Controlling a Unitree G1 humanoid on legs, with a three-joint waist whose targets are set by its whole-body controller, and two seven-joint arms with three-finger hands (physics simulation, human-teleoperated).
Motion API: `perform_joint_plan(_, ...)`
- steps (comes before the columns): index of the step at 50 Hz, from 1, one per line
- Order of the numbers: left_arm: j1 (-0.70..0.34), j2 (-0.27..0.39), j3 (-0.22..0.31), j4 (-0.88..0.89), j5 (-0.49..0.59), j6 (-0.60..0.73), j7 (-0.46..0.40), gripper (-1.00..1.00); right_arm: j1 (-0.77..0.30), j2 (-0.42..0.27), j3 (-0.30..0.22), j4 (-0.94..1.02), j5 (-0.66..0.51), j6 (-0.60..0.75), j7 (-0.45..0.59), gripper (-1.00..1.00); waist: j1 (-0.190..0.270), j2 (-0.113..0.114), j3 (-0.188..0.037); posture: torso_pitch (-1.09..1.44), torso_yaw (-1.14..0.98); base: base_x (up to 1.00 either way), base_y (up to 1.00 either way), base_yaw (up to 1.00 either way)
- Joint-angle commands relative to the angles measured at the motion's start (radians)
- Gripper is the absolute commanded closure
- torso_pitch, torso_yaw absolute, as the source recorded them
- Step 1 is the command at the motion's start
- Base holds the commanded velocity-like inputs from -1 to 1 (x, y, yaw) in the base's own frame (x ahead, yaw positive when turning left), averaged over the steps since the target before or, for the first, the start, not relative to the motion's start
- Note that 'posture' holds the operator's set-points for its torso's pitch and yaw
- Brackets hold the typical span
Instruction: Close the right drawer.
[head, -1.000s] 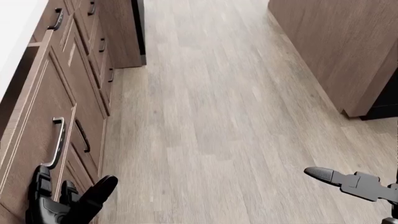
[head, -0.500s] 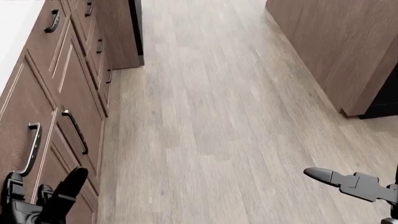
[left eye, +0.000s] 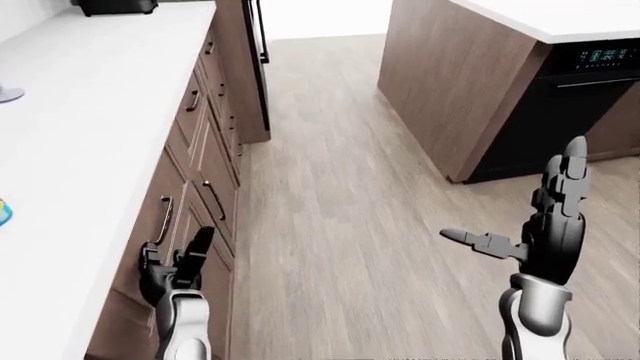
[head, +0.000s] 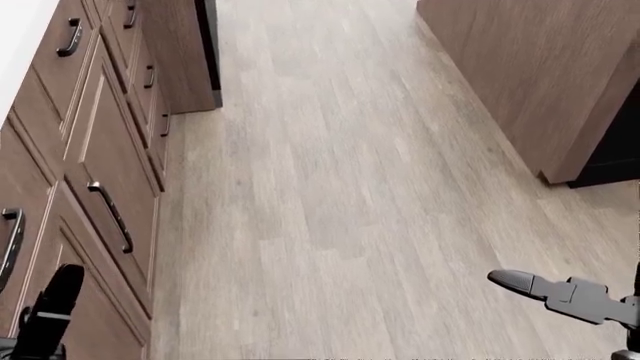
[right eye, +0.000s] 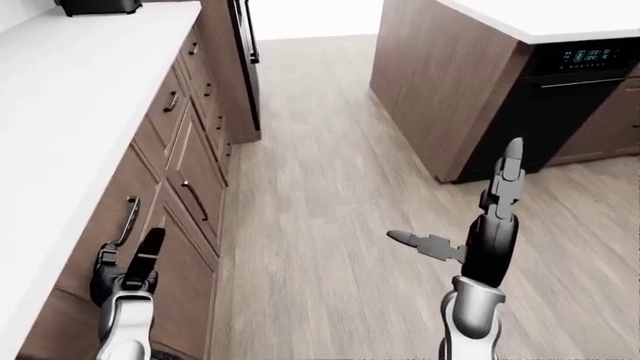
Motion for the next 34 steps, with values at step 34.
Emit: perform_joint_plan(34, -0.012, 0.059, 0.104, -0.04, -0.05, -0.077, 0.049, -1.0, -0.02, -0.009, 0.003, -0.028, -0.007, -0.023, -0.007, -1.0, 0.004, -0.004, -0.008, 0.0, 0.0, 0.0, 0.0, 0.0)
